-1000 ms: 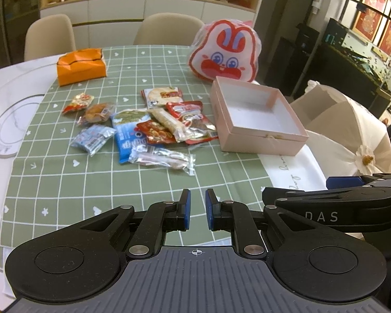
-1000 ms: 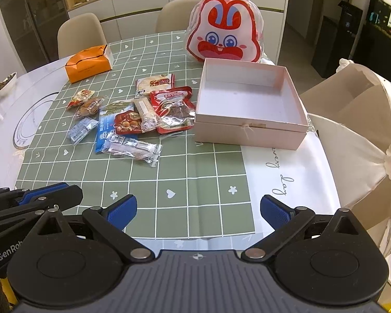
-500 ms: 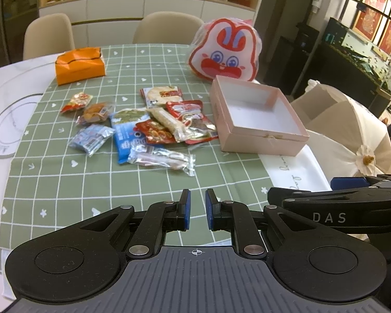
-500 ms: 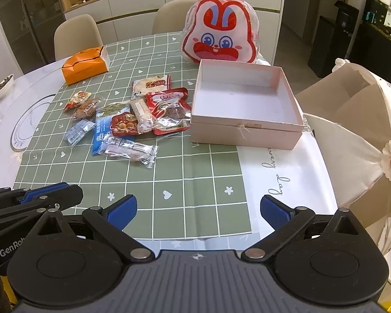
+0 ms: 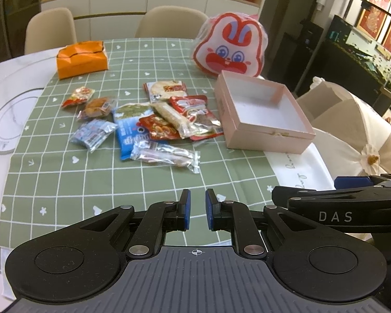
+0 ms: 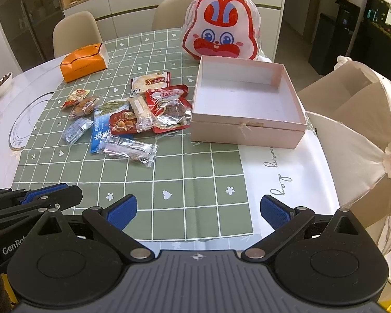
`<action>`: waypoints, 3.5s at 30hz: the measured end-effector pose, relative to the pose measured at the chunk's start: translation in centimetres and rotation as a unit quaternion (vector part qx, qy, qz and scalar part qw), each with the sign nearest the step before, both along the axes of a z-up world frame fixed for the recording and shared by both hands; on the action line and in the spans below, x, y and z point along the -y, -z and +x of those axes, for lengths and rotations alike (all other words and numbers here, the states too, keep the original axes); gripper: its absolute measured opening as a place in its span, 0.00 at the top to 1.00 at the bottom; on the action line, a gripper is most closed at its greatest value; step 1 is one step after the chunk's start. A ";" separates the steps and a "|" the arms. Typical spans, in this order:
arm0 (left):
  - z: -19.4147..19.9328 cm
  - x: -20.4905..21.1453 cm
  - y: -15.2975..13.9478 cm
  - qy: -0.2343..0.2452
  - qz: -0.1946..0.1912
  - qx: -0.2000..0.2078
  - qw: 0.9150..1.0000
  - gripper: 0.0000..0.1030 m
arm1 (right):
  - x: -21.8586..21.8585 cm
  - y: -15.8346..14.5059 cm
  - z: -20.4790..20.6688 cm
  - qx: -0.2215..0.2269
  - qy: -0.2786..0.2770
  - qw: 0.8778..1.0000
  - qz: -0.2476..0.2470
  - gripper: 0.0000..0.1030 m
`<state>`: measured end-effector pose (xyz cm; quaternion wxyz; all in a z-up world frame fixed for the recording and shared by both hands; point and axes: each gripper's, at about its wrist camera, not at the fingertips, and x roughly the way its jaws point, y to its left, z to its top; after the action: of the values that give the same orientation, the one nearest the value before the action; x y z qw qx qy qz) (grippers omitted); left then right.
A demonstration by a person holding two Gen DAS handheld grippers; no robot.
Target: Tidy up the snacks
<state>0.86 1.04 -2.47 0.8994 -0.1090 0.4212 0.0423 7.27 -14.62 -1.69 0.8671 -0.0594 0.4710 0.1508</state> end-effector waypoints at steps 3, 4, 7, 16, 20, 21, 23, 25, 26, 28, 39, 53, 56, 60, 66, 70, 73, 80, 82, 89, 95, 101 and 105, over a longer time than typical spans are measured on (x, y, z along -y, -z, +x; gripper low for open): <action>0.1 -0.2 0.2 -0.001 0.000 -0.003 1.000 0.85 | -0.1 0.2 0.2 -0.002 -0.001 1.000 -0.001 0.02; 0.2 -0.3 0.2 -0.002 0.000 -0.003 1.000 0.85 | -0.2 0.2 0.2 -0.003 -0.002 1.000 -0.002 0.02; 0.4 -0.7 0.4 -0.006 0.001 -0.006 1.000 0.85 | -0.5 0.3 0.6 -0.001 -0.005 1.000 -0.002 0.02; 1.7 -2.4 1.5 -0.019 -0.007 -0.018 1.000 0.85 | -2.1 1.0 1.9 -0.001 -0.021 1.000 -0.017 0.02; 2.3 -3.2 2.4 -0.022 -0.012 -0.030 0.999 0.85 | -2.8 1.8 2.8 -0.010 -0.027 0.999 -0.027 0.02; 2.4 -3.5 2.7 -0.023 -0.014 -0.034 0.999 0.85 | -3.0 2.0 3.0 -0.013 -0.030 0.999 -0.026 0.02; 2.9 -4.0 3.3 -0.023 -0.015 -0.042 0.999 0.85 | -3.3 2.3 3.5 -0.015 -0.035 0.999 -0.023 0.02; 3.5 -5.0 4.1 -0.021 -0.020 -0.045 0.999 0.84 | -3.5 2.1 3.8 0.003 -0.041 0.999 -0.006 0.02; 3.8 -5.8 4.6 -0.022 -0.024 -0.042 0.999 0.84 | -3.6 1.9 3.8 0.021 -0.047 0.999 0.002 0.02; 4.6 -7.5 5.1 -0.024 -0.021 -0.030 0.999 0.84 | -4.1 1.8 4.0 0.070 -0.067 0.995 0.007 0.01; 17.5 -26.5 7.2 -0.143 0.031 0.040 0.988 0.85 | -7.0 4.0 7.2 0.093 -0.092 0.991 -0.022 0.01; 23.3 -30.0 11.4 -0.077 0.003 -0.012 0.997 0.85 | -8.4 5.4 9.5 0.067 -0.113 0.991 -0.019 0.01; 20.6 -29.2 11.4 -0.071 -0.035 -0.001 0.997 0.85 | -10.4 4.9 10.7 0.088 -0.153 0.984 -0.012 0.01; 16.5 -28.4 11.7 -0.086 -0.072 0.009 0.994 0.85 | -15.2 5.5 12.5 0.099 -0.237 0.966 -0.014 0.02; 11.2 -27.7 12.2 -0.107 -0.126 0.019 0.986 0.85 | -23.5 7.3 14.7 0.059 -0.352 0.934 0.018 0.05; 8.9 -27.8 13.0 -0.132 -0.152 0.021 0.979 0.85 | -27.9 9.4 14.8 0.027 -0.410 0.912 -0.002 0.12; 7.8 -27.7 13.2 -0.140 -0.171 0.026 0.975 0.85 | -28.0 9.8 14.8 -0.019 -0.404 0.914 0.017 0.29; 7.1 -24.4 13.0 -0.131 -0.189 0.024 0.973 0.73 | -21.6 9.6 13.1 -0.079 -0.351 0.933 0.033 0.51; 6.3 -23.1 12.9 -0.125 -0.197 0.024 0.972 0.73 | -18.8 9.6 12.3 -0.088 -0.336 0.937 0.032 0.54; 1.8 -20.8 11.5 -0.116 -0.208 0.033 0.971 0.73 | -10.4 9.9 10.4 -0.092 -0.268 0.959 0.016 0.54; -0.5 -21.6 10.2 -0.201 -0.093 0.008 0.975 0.73 | -5.7 9.6 9.6 -0.054 -0.196 0.979 0.017 0.53; -1.2 -19.9 11.1 -0.222 -0.113 -0.018 0.968 0.73 | -2.1 9.5 9.4 -0.047 -0.117 0.990 0.057 0.33; -1.2 -16.3 12.1 -0.181 -0.176 -0.019 0.967 0.73 | -1.1 9.6 7.8 -0.080 -0.147 0.980 0.108 0.21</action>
<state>-0.36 17.29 -14.58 0.8353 -0.3392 0.4124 0.1312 15.05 -13.50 -11.30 0.7962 -0.0216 0.5060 0.3310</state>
